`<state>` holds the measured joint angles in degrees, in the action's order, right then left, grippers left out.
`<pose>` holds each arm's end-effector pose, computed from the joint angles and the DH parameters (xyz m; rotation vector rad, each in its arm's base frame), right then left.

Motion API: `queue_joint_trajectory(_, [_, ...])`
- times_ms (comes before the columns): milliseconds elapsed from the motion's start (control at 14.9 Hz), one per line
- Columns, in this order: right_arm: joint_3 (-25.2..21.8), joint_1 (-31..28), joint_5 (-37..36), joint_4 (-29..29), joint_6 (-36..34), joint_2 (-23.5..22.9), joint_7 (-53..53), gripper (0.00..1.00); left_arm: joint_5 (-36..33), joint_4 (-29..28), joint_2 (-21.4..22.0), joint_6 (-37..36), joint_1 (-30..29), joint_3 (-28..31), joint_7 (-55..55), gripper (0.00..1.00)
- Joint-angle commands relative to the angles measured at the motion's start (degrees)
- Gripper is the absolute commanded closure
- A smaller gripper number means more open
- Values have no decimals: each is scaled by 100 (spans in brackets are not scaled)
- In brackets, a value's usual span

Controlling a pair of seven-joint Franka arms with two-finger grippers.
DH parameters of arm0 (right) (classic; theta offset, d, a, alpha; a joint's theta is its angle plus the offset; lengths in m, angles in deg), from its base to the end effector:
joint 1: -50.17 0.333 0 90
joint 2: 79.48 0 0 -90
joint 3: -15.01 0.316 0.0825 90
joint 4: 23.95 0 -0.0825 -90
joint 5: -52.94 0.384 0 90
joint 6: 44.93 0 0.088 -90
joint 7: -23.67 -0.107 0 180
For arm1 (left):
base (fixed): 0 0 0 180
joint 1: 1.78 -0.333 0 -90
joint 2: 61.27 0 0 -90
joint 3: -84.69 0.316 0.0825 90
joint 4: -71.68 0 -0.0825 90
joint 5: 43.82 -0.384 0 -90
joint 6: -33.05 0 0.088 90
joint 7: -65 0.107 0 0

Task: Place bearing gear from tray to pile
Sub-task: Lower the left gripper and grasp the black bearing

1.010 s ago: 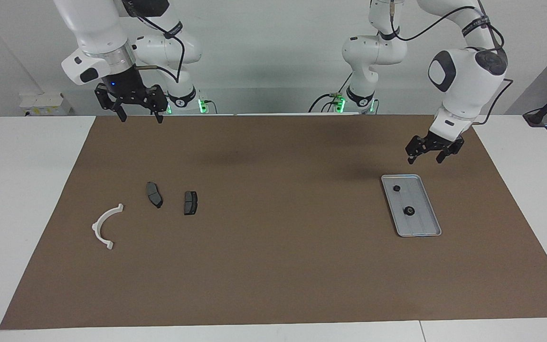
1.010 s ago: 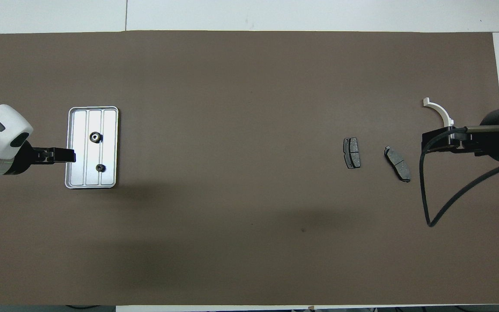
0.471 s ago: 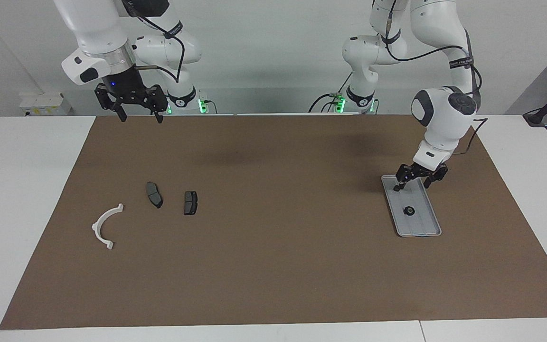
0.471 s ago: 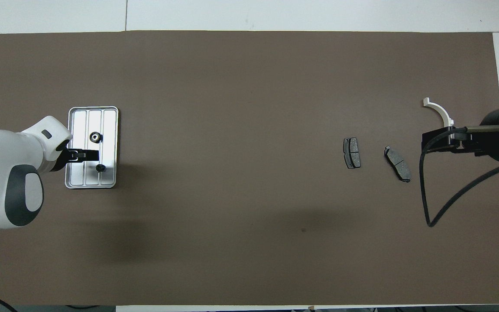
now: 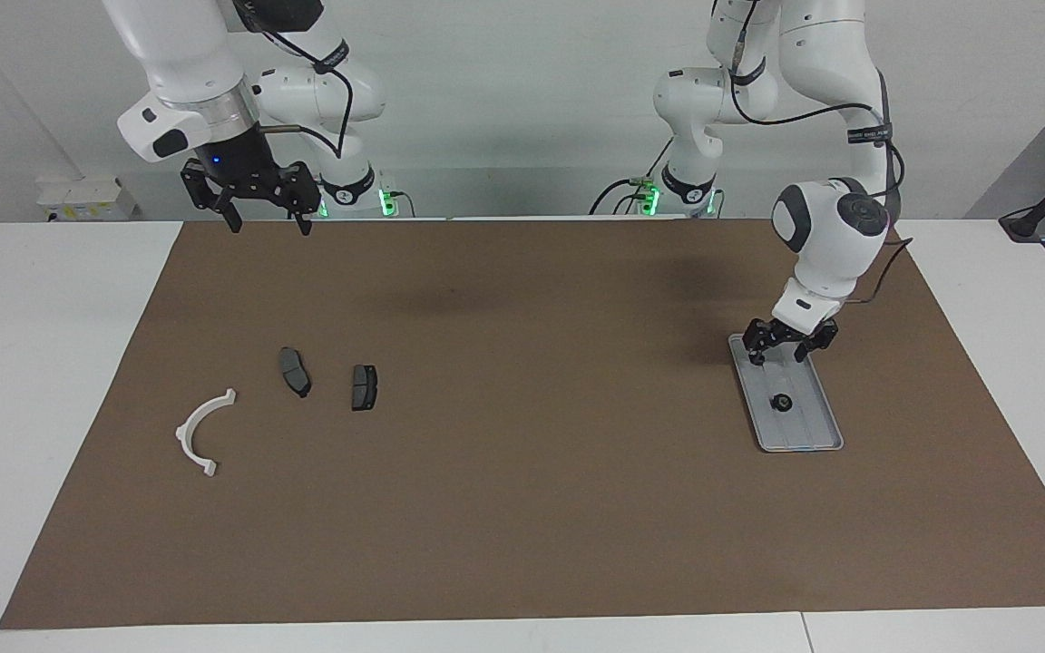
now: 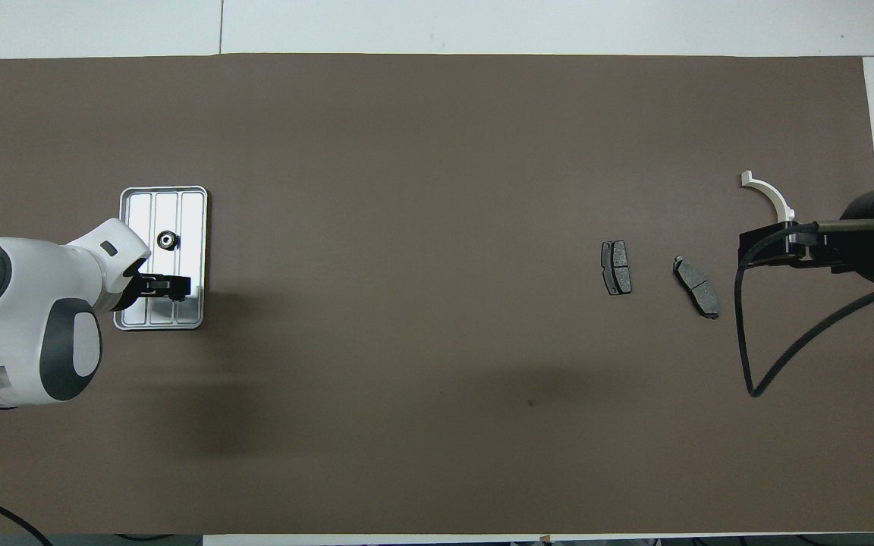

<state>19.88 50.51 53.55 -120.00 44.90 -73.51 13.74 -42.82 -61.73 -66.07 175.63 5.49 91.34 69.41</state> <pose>0.5185 0.0508 0.6302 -3.1377 0.1301 0.0077 0.5219 -0.0056 0.3100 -3.1360 0.1178 -0.1207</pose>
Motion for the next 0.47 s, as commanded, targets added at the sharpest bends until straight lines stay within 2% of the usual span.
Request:
queue_joint_trajectory(0, [14,-52,28,-37,17,62,-26,0,5,-212,93,156,177,56,-151,12])
queue_joint_trajectory(202, [14,-53,37,-37,26,62,-26,0,5,-238,94,147,195,56,-160,13])
queue_joint_trajectory(404, [5,-53,37,-37,26,71,-18,0,5,-256,85,164,187,56,-151,24])
